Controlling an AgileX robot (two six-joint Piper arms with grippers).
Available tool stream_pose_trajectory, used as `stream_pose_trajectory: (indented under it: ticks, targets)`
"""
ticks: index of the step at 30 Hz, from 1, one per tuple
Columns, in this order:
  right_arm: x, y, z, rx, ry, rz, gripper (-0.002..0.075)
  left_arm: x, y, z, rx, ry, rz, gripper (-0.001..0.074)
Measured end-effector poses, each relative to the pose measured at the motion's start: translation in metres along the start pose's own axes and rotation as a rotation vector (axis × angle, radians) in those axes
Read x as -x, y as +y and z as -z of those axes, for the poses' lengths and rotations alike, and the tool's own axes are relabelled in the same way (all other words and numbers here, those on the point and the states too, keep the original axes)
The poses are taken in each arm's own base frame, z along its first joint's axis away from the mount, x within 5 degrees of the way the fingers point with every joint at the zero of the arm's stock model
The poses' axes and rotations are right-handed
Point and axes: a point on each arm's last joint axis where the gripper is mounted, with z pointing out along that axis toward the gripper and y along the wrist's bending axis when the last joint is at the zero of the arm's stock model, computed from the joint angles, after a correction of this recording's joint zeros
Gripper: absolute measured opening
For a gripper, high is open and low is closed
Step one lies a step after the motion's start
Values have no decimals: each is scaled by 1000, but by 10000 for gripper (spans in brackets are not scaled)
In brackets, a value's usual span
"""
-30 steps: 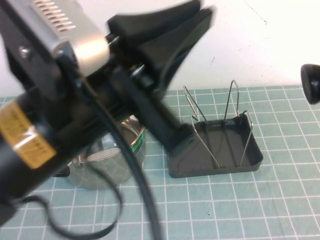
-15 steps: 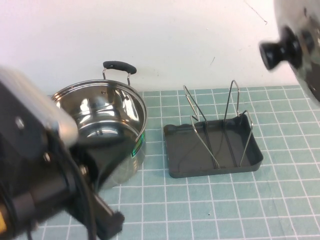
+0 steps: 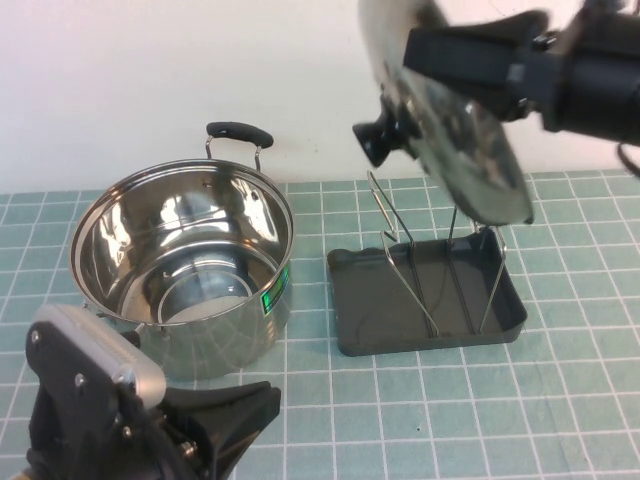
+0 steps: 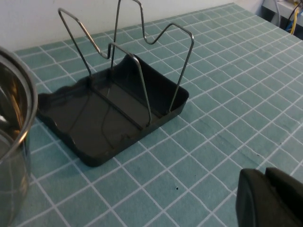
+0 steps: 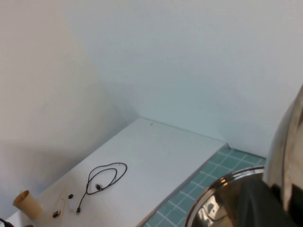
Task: Put pot lid on rack
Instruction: Place the pot lid on the pot rack
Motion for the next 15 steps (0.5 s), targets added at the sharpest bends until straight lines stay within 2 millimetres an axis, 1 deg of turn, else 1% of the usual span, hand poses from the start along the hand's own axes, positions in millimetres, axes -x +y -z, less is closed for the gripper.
stream_pose_trajectory:
  ticks: [3,10,15]
  targets:
    - [-6,-15,-12,-26,24,-58,20,-5,1,0,-6,-4,27,1]
    - [-14,-41,-33,-84,45,-217,20,-6,1,0,-17,-21,36,1]
    - [-24,-63,-47,-141,67,-296,20,-6,1,0,-17,-20,38,1]
